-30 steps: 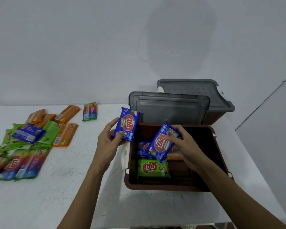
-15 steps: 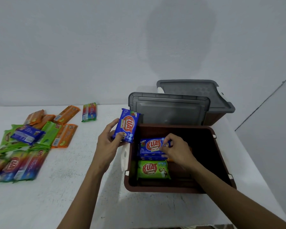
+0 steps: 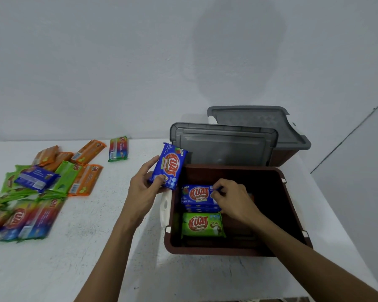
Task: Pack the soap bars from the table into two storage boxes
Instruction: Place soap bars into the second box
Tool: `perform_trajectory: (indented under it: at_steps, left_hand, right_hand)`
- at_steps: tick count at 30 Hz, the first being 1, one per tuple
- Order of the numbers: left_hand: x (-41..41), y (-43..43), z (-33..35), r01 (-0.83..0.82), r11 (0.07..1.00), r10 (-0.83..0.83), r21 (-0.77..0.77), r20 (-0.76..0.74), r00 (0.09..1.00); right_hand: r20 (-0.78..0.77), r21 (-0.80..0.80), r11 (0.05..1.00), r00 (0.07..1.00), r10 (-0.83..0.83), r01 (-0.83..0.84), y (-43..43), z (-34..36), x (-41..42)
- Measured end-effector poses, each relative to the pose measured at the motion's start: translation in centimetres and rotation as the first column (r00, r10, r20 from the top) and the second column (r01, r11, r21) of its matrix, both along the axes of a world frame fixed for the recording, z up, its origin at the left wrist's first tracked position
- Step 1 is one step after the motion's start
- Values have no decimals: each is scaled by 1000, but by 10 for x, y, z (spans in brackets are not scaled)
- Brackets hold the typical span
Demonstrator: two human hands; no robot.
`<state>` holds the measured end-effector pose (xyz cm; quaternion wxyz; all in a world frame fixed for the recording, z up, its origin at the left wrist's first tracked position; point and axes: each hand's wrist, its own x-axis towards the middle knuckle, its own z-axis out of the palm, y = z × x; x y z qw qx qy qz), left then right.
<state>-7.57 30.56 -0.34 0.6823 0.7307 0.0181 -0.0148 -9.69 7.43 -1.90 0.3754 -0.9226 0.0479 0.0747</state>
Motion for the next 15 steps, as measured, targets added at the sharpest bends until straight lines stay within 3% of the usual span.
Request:
perform_trajectory:
  at_steps: [3, 7, 12, 15]
  left_hand:
    - [0, 1, 5, 35, 999, -35, 14, 16, 999]
    - [0, 1, 14, 87, 996, -87, 8, 46, 995]
    - [-3, -3, 25, 216, 976, -217, 34, 53, 975]
    - [-4, -7, 32, 289, 957, -290, 37, 21, 957]
  right_hand:
    - [189, -121, 991, 982, -29, 53, 2, 11, 2]
    - [318, 140, 990, 948, -14, -33, 5, 31, 9]
    - [233, 483, 871, 972, -29, -89, 10, 53, 14]
    - [117, 600, 795, 993, 29, -93, 7, 62, 12]
